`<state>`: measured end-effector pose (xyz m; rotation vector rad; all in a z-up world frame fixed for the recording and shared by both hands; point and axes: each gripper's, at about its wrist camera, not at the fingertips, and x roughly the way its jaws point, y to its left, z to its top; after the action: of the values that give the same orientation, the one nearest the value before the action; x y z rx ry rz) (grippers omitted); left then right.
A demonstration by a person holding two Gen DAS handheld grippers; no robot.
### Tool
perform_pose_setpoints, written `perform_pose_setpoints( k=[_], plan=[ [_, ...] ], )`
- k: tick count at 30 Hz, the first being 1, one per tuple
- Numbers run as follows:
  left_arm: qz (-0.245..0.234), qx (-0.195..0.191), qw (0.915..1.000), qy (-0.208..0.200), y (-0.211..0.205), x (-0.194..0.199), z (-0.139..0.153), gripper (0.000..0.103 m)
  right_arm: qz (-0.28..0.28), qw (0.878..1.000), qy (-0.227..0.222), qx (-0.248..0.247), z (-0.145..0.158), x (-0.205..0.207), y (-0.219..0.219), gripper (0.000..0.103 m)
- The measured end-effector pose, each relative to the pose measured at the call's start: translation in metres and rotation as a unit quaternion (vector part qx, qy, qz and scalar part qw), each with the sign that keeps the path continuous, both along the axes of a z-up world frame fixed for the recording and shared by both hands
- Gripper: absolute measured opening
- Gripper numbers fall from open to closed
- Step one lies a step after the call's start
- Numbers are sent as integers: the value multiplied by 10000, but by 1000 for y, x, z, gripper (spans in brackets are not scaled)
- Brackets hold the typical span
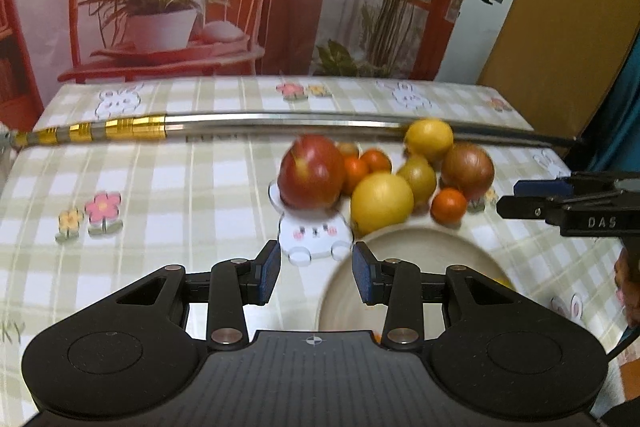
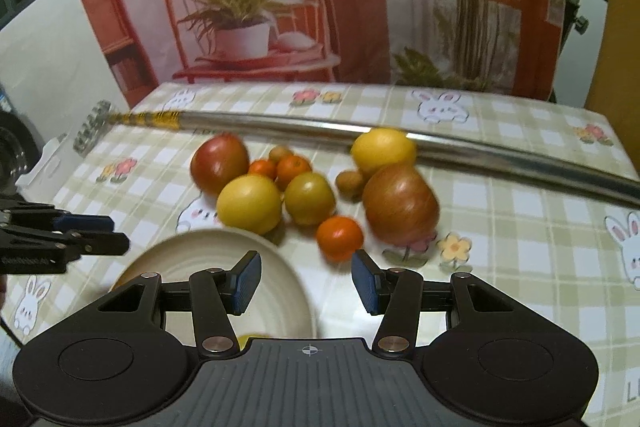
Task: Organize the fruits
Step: 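Move the left gripper to the small brown kiwi and close on it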
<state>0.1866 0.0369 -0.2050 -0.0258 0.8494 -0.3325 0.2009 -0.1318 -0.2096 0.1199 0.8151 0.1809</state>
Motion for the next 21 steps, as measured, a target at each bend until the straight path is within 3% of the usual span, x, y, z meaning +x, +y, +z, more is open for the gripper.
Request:
perform_pose_setpoints(
  k=[6,14,21],
  plan=[
    [34,-361,9992,171,-2,37,16,40,-138,9997,-199,29,8,10,-13,47],
    [-117,-365,9976,584,-38,113,24,40,-348,9988,-286,170,4,18,-33,47],
    [-238,151,9928,1167,-80,172,-8,37,-585,9974,-280,301,-3,18,-53,47]
  ],
)
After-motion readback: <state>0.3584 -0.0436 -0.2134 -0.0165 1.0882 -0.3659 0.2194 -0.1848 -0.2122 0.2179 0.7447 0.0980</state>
